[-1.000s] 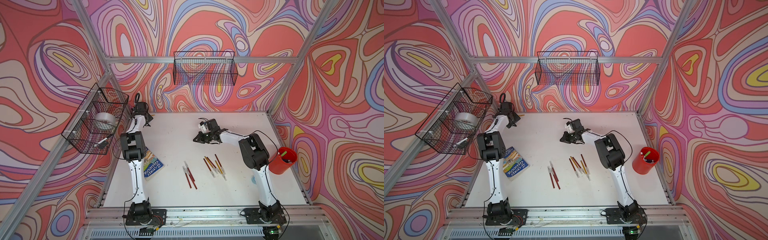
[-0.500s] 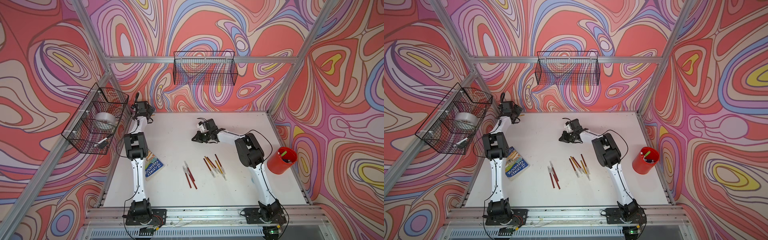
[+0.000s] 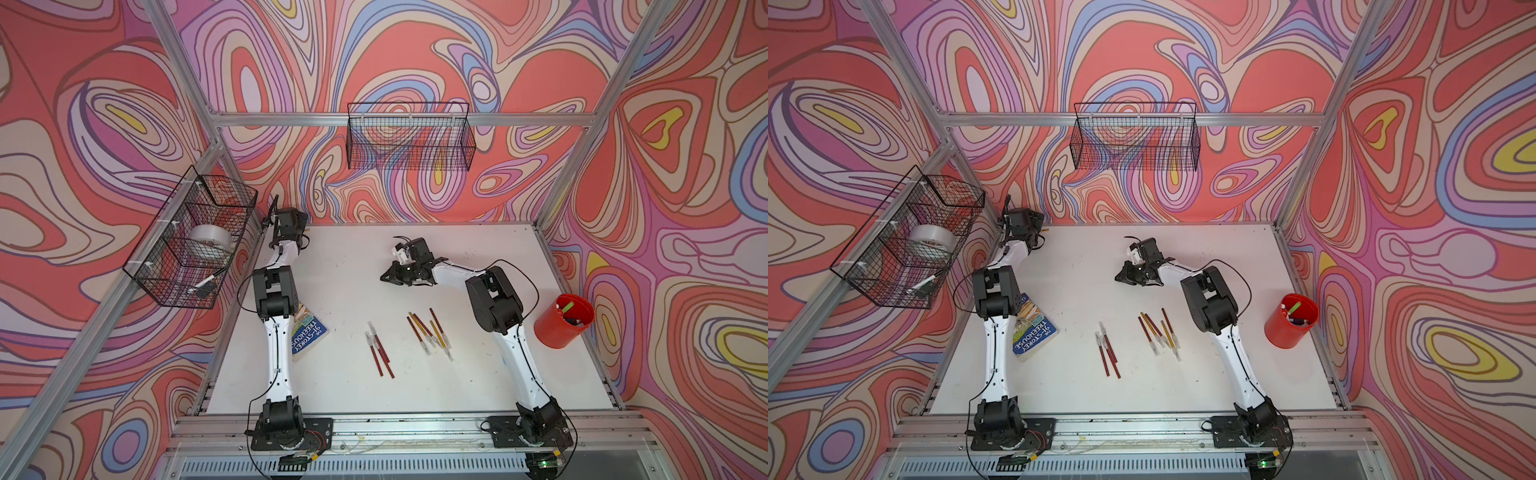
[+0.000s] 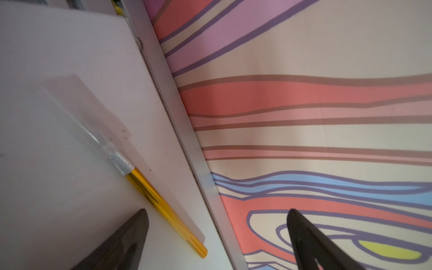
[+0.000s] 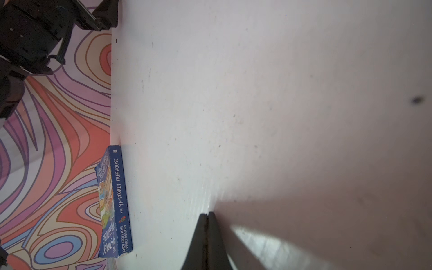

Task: Remove protective caps from carving knives
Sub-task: Move the carving knife to the center of the board.

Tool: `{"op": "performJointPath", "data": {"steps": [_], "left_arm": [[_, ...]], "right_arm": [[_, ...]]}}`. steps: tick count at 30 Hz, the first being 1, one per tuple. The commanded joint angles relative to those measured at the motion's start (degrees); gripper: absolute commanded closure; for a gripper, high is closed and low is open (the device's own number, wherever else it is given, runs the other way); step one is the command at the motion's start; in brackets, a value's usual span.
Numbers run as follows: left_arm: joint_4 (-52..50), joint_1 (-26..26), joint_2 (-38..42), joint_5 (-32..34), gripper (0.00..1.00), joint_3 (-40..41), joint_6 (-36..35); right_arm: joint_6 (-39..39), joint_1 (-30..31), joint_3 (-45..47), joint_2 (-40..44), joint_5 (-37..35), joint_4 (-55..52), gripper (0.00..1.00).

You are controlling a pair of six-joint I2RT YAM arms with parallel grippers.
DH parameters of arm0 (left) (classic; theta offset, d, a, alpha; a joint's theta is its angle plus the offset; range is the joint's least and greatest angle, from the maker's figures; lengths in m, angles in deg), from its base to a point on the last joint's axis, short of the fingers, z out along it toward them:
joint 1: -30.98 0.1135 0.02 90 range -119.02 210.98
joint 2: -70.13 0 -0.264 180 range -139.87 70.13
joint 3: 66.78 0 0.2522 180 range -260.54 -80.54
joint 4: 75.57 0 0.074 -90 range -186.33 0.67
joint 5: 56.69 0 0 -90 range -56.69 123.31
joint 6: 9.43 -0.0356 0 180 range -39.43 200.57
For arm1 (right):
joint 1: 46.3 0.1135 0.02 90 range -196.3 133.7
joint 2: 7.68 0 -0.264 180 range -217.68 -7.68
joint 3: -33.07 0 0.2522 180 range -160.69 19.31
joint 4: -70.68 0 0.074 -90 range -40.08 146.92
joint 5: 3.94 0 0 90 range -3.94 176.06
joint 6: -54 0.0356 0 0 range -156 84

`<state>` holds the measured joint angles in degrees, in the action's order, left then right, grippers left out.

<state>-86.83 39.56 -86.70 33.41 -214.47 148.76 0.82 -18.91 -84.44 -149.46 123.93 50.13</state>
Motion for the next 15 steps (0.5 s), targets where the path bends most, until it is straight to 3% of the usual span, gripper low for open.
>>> {"op": "performJointPath", "data": {"steps": [1,15], "left_arm": [[5.4,-0.1,-0.9,-1.1,0.07,0.0,4.2],[11.1,0.4,-0.3,3.2,0.07,-0.4,5.3]], "right_arm": [[0.4,-0.2,-0.8,-2.7,-0.6,-1.4,1.0],[1.1,-0.2,-3.5,-5.3,0.1,-2.0,1.0]]}}
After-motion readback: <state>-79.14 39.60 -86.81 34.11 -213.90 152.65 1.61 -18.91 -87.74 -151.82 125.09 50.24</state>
